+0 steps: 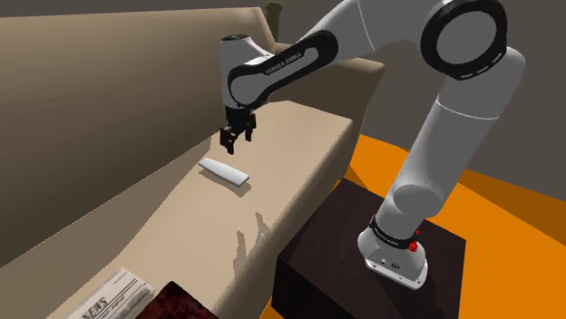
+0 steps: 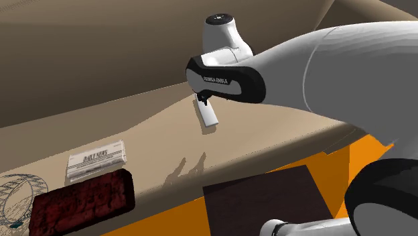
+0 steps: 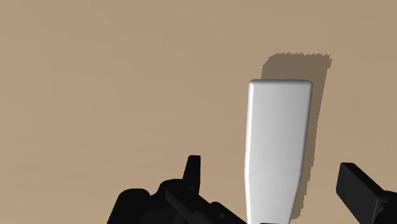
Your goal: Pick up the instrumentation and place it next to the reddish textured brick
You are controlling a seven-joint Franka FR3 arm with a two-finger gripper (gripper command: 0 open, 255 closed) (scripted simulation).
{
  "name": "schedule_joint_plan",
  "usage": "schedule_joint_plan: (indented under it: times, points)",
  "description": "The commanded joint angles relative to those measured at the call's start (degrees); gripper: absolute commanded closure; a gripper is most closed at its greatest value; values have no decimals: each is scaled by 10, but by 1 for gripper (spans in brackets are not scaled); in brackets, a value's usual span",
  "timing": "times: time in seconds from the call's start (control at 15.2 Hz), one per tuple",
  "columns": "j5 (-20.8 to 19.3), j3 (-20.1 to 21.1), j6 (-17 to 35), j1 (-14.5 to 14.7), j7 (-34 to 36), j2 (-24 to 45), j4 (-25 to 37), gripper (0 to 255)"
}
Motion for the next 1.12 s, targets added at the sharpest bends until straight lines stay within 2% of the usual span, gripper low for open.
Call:
schedule_joint_plan:
  times: [0.0,0.46,1.06]
  points:
    - [-14,3,14,5,13,49,29,0]
    - [-54,0,35,27,43,196,136,0]
    - [-66,-6,81,31,51,231,123,0]
